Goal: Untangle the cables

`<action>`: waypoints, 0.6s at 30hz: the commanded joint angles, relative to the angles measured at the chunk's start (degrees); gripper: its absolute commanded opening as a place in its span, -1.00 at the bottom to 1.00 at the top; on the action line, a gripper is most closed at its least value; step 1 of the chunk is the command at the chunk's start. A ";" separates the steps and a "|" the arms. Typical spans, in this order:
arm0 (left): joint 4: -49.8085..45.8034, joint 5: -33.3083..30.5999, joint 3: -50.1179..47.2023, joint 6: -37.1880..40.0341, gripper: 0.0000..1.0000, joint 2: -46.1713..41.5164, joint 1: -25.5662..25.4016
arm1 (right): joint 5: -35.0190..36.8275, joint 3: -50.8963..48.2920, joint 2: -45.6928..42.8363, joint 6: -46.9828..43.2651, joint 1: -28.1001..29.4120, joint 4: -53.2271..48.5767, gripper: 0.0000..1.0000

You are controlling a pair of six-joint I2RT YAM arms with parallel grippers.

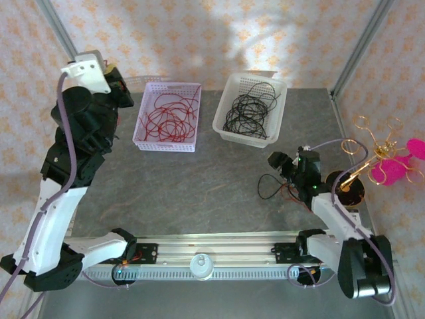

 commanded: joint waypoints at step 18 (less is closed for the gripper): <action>3.68 22.23 -12.11 -11.92 -1.00 -1.35 -3.75 | -0.43 13.06 -0.71 -2.04 25.67 -8.12 0.58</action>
